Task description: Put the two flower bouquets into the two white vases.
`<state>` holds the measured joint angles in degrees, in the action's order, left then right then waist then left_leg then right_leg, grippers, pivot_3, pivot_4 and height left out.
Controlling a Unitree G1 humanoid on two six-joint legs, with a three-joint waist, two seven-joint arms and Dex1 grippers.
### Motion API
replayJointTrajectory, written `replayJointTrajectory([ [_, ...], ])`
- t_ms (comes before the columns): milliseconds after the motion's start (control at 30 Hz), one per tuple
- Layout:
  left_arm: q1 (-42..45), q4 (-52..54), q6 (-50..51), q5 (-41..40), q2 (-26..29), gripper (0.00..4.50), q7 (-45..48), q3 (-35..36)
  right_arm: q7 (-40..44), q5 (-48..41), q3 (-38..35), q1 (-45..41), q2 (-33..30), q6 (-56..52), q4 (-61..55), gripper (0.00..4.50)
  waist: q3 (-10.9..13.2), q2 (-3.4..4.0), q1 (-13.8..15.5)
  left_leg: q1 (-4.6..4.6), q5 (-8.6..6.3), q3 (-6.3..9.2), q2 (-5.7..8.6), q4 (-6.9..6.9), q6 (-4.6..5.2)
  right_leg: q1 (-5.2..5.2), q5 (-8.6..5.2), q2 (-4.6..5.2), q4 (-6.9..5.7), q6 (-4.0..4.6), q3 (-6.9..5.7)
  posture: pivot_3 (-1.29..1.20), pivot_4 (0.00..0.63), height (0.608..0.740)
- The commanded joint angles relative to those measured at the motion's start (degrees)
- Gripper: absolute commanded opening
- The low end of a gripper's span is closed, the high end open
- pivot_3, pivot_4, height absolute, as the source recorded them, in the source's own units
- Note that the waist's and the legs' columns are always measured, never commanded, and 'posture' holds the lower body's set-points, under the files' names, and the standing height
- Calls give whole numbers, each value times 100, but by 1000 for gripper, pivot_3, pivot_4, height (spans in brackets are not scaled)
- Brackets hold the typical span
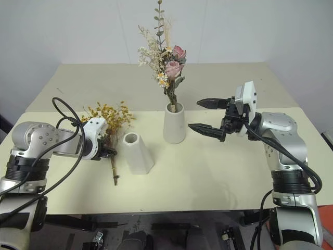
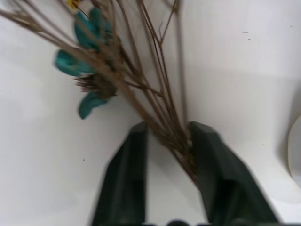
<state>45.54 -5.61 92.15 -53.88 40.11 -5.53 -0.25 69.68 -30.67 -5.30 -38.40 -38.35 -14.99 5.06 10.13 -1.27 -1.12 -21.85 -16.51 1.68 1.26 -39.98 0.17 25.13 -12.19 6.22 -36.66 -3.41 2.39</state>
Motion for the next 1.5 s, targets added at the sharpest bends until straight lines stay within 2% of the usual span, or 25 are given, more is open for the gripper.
replayJointTrajectory([
  [33, 145, -52, 35, 149, 75, 260, 30, 61, -52, -140, -189, -58, 24, 25, -153, 4500, 0, 0, -1, 0, 0, 0, 0, 0, 0, 0, 0, 0, 0, 0, 0, 0, 150, 740],
  [67, 165, -44, 35, 201, 86, 19, 35, 81, -51, -140, -190, -62, 30, 27, -146, 4500, 0, 0, -1, 0, 0, 0, 0, 0, 0, 0, 0, 0, 0, 0, 0, 0, 150, 740],
  [233, 211, 296, -112, 724, 25, 19, 86, 638, -14, -149, -182, -70, 59, 16, -115, 4500, 0, 0, -7, -5, 1, 0, 0, 0, -1, 4, 0, 0, 1, 0, -1, 0, 150, 740],
  [367, 94, 901, -884, 992, 167, 19, 449, 1077, 32, -139, -176, -61, 47, 30, -78, 4500, 0, 0, 5, -11, 2, 2, 0, 0, -3, 6, 0, 0, 5, 0, -3, 0, 150, 740],
  [533, -11, 1432, -2067, 1091, 300, 19, 1363, 1571, 14, -149, -180, -51, 72, 27, -95, 4500, 0, 0, 4, -12, 2, 1, -1, 1, -4, 6, 0, 0, 8, 0, -3, 0, 150, 740],
  [733, 137, 1707, -3166, 505, 96, 19, 2740, 2258, -16, -284, -233, 67, 129, -10, -270, 4500, 0, 0, 9, -15, 2, 1, -3, 0, -3, 6, 0, 0, 11, 0, -5, 0, 150, 740],
  [1033, 377, 1428, -4238, 43, 71, 19, 4671, 2232, -61, -708, -396, 481, 56, -267, -799, 4500, 0, 0, 7, -14, -2, -5, -3, -1, 4, 3, 0, -1, 11, 0, -5, 0, 150, 740],
  [1300, 743, 956, -4329, -297, -199, 19, 5263, 2086, -99, -1090, -436, 709, 75, -657, -1290, 4500, 0, 0, -6, -10, -21, -3, -3, -9, 37, 0, 0, -2, 4, 0, -6, 0, 150, 740],
  [1500, 528, 1009, -4269, -332, -261, 19, 5644, 1807, -150, -1158, -403, 776, 98, -725, -1409, 4500, 0, 0, -5, -11, -22, -1, -3, -9, 39, 0, 0, -3, 5, 0, -7, 0, 150, 740],
])
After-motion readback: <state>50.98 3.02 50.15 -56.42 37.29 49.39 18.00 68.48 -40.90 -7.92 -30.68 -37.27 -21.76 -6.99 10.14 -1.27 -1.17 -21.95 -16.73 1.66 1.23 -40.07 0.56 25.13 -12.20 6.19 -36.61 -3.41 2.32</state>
